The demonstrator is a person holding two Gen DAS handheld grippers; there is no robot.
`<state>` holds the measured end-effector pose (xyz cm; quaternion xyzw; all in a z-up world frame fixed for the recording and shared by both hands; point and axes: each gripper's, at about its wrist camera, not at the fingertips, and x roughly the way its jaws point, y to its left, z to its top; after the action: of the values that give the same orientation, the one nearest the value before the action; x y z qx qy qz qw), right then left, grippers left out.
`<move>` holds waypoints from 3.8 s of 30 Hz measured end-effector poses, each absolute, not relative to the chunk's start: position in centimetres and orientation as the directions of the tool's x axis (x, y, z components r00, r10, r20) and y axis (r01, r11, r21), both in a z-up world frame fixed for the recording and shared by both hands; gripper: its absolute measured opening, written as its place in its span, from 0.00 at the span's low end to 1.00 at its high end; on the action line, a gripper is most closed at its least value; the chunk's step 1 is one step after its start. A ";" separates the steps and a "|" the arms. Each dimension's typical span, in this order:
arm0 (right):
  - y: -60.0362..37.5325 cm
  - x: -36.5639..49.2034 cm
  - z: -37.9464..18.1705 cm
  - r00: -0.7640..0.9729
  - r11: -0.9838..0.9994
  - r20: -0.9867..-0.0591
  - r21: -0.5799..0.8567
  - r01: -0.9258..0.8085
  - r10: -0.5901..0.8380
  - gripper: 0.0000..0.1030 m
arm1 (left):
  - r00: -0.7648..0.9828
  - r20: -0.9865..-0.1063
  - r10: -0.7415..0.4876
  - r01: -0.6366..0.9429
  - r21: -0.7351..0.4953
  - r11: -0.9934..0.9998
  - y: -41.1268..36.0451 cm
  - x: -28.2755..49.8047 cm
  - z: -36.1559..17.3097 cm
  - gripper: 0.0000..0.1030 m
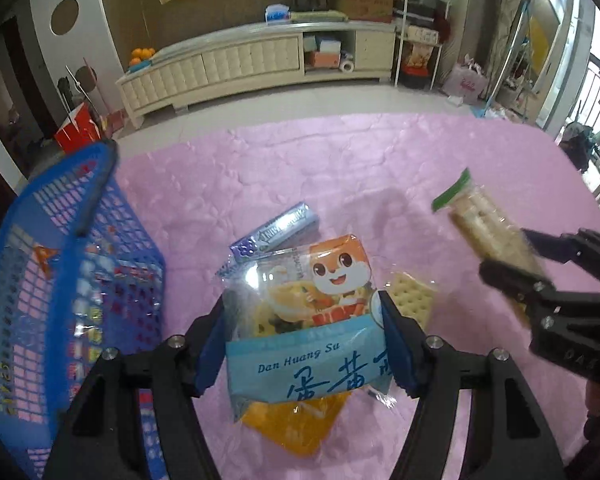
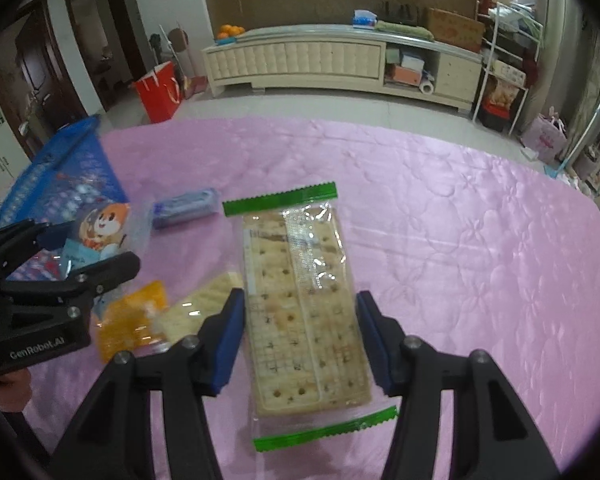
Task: Organize snacks
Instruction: 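Grasp the green-ended cracker pack with the right tool while the left grasps the blue egg-yolk cake bag, then carry both snacks over the basket and open the left tool to drop the cake bag, then lower the cracker pack into the basket and open the right tool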
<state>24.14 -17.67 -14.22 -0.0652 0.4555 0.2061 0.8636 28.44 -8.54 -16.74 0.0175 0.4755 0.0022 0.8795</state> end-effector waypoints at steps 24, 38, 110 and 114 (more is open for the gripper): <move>-7.7 14.6 -2.2 0.611 0.858 -0.698 0.012 -0.513 0.375 0.58 | 0.728 -0.686 -0.008 0.022 0.012 1.000 -0.3 15.7 -3.6 0.63; 0.8 14.6 -2.3 0.572 0.790 -0.700 -0.019 -0.613 0.428 0.58 | 0.744 -0.666 0.052 -0.040 0.033 0.999 8.4 13.0 -2.9 0.64; 9.6 18.2 -6.8 0.458 0.732 -0.801 -0.037 -0.680 0.385 0.87 | 0.650 -0.758 0.058 -0.134 -0.039 0.990 18.8 15.0 -8.9 0.79; 7.8 17.5 -5.4 0.481 0.746 -0.785 -0.037 -0.665 0.390 0.87 | 0.663 -0.747 0.050 -0.120 -0.040 0.992 18.1 14.4 -7.5 0.79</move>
<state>17.54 7.83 -5.37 -0.1710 0.4019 0.3127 0.8435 14.44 18.05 -7.54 -0.0428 0.4078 0.0468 0.9109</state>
